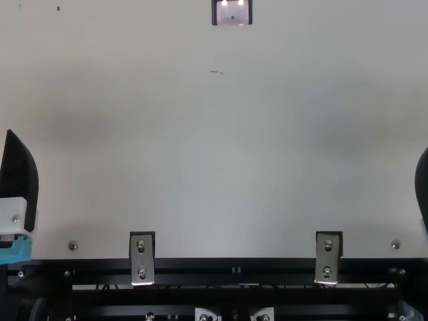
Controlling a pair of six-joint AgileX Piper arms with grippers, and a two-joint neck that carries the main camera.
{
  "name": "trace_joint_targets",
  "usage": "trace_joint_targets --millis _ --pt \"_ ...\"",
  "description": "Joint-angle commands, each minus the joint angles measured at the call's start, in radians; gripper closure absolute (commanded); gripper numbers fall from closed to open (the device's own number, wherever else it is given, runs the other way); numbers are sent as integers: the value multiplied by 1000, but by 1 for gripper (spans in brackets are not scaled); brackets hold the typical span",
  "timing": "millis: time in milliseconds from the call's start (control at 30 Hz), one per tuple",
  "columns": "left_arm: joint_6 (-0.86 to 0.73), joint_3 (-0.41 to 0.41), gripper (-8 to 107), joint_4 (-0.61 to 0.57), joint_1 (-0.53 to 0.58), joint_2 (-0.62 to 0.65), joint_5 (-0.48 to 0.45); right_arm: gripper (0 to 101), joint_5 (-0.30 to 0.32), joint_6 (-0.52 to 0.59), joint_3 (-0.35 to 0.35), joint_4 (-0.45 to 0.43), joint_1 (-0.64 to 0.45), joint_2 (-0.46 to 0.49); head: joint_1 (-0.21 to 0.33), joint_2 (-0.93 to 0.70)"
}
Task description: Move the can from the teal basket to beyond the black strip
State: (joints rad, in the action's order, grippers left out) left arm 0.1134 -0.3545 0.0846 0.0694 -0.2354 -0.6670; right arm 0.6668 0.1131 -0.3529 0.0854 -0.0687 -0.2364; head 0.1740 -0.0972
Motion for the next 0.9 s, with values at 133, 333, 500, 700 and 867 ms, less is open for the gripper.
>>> trace_joint_targets --millis 133,333,500,700,867 --pt "0 0 9 0 0 0 0 0 0 0 0 0 0 0 9 -2" --pt "0 0 9 0 0 0 0 0 0 0 0 0 0 0 9 -2" --pt "0 0 9 0 0 0 0 0 0 0 0 0 0 0 9 -2" --pt "0 0 9 0 0 0 0 0 0 0 0 0 0 0 12 -27" --pt "0 0 9 0 0 0 0 0 0 0 0 0 0 0 22 -104"
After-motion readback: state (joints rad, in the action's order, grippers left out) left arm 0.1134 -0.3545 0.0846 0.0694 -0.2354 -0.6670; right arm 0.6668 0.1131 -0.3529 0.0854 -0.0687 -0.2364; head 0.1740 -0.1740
